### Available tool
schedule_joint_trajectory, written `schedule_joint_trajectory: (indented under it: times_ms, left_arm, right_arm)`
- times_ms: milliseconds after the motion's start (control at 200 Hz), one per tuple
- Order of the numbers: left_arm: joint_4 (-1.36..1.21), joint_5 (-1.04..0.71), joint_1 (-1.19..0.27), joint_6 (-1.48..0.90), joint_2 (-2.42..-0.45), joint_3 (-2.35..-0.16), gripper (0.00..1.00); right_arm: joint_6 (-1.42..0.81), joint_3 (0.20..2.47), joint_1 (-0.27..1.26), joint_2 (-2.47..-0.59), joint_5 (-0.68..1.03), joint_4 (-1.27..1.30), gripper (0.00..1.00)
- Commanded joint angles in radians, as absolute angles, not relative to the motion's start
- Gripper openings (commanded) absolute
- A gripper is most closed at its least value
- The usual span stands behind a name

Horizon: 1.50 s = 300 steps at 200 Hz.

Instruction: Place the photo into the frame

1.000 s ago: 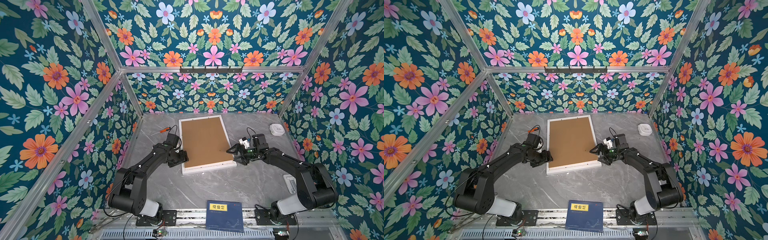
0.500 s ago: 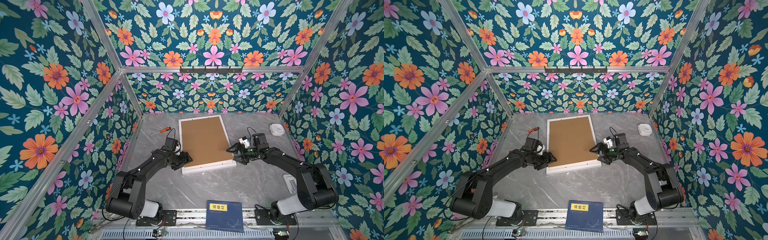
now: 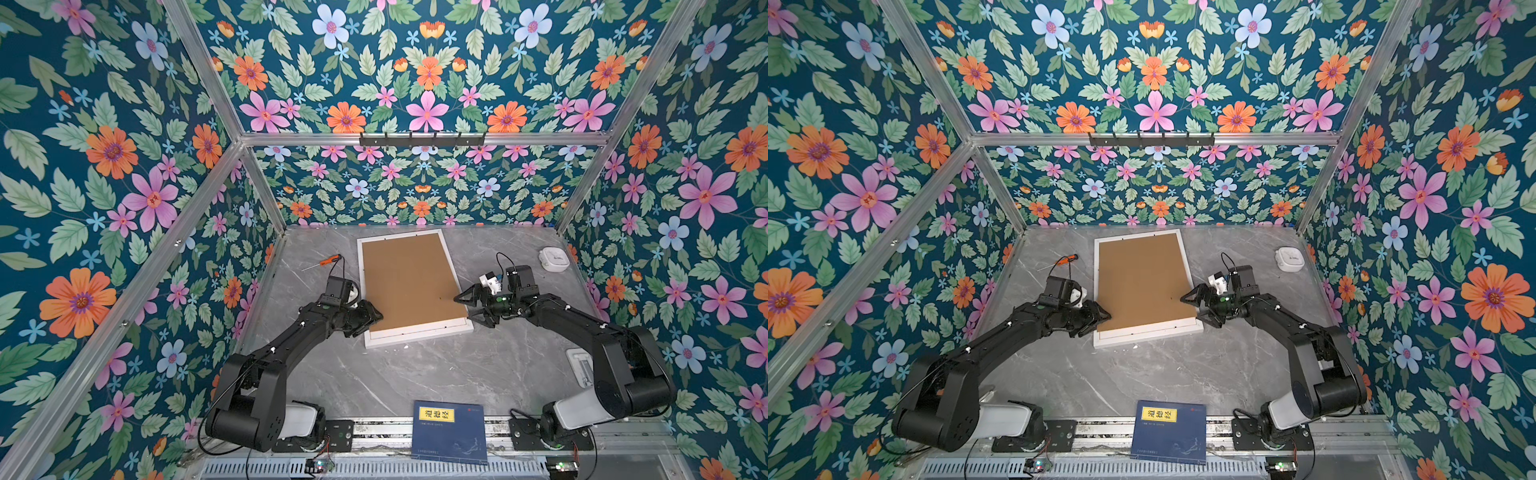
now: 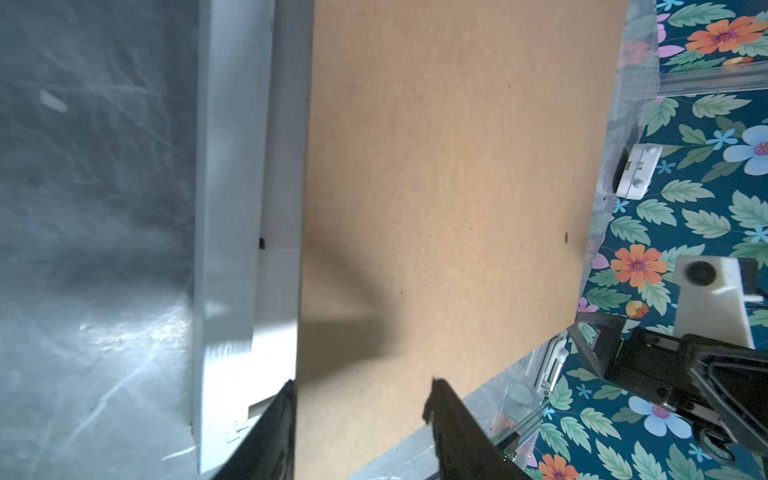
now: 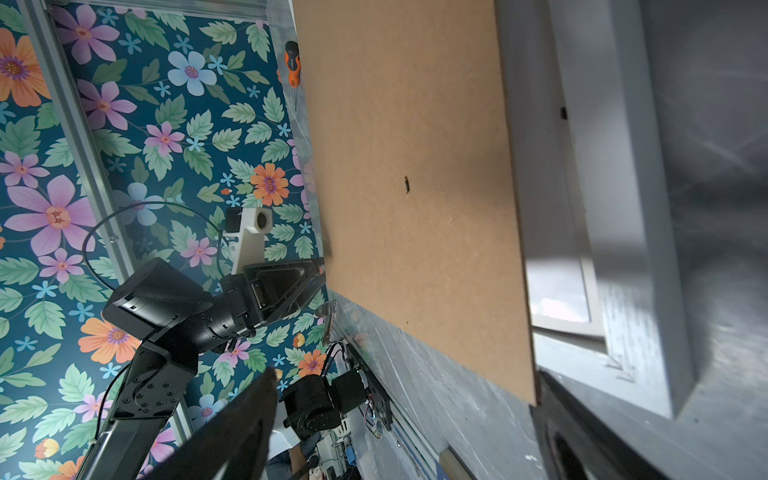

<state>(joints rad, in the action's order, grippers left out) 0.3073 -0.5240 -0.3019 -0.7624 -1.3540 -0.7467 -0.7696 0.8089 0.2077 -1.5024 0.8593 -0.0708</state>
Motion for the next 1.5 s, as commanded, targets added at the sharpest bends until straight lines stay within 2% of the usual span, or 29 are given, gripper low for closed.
schedule_joint_trajectory:
  times_ms: [0, 150, 285, 470, 620, 975, 1495]
  left_arm:
    - [0.248, -0.540, -0.302, -0.811, -1.342, -0.746, 0.44]
    - [0.225, -0.542, -0.301, -0.848, -1.328, -0.746, 0.34]
    - [0.191, -0.562, -0.302, -0.879, -1.328, -0.746, 0.30]
    - [0.186, -0.559, -0.302, -0.896, -1.332, -0.761, 0.25]
    - [0.155, -0.553, -0.302, -0.919, -1.335, -0.759, 0.20]
    - [0.115, -0.582, -0.301, -0.955, -1.326, -0.785, 0.00]
    - [0.105, -0.612, -0.295, -0.919, -1.322, -0.837, 0.00]
  right_arm:
    - [-0.724, 0.823, 0.209, -1.493, 0.872, -0.106, 0.95]
    - [-0.670, 0.843, 0.209, -1.443, 0.826, -0.204, 0.96]
    - [-0.620, 0.842, 0.209, -1.369, 0.742, -0.312, 0.97]
    - [-0.574, 0.843, 0.209, -1.246, 0.525, -0.506, 0.95]
    - [-0.581, 0.821, 0.210, -1.164, 0.416, -0.551, 0.94]
    - [-0.588, 0.830, 0.210, -1.200, 0.434, -0.539, 0.94]
    - [-0.570, 0.858, 0.209, -1.245, 0.444, -0.538, 0.93]
